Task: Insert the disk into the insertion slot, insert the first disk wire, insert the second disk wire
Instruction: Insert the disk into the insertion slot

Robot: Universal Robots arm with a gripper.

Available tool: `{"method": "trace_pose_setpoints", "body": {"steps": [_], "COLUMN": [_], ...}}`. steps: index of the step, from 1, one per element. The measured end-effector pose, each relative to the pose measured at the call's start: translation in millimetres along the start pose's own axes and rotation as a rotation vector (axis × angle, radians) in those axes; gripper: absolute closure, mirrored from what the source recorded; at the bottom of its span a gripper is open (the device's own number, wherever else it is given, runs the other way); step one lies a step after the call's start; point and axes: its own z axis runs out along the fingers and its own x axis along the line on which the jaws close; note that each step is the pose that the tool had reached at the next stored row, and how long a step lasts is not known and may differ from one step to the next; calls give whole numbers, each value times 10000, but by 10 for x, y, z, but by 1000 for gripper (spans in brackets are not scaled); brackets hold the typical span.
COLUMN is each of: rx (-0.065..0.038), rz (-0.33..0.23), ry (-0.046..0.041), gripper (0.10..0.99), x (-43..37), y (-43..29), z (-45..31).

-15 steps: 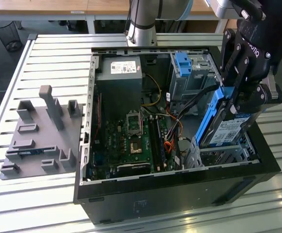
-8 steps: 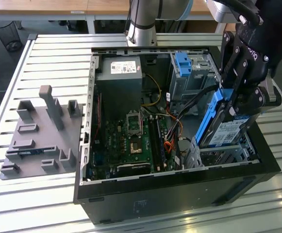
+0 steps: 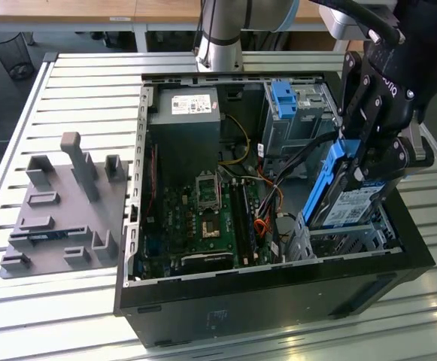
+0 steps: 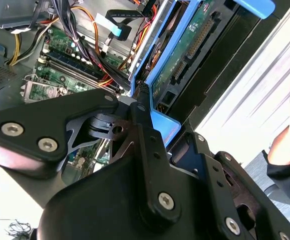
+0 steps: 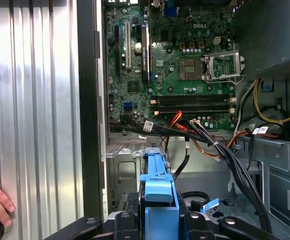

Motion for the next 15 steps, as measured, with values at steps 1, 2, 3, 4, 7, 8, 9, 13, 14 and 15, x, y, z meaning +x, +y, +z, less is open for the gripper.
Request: {"method": "trace_pose_setpoints", "body": {"steps": [1, 2, 3, 4, 7, 8, 9, 13, 14, 15], "rx": [0, 0, 0, 0, 0, 0, 0, 0, 0, 0], "rz": [-1, 0, 0, -1, 0, 0, -1, 0, 0, 0], "ry": [-1, -1, 0, 0, -1, -1, -1, 0, -1, 0], "gripper": [722, 722, 722, 722, 722, 722, 722, 722, 722, 722], "x": [0, 0, 0, 0, 0, 0, 0, 0, 0, 0], "y": [0, 0, 0, 0, 0, 0, 0, 0, 0, 0], "z": [3, 6, 9, 11, 21, 24, 27, 38, 41, 43]}}
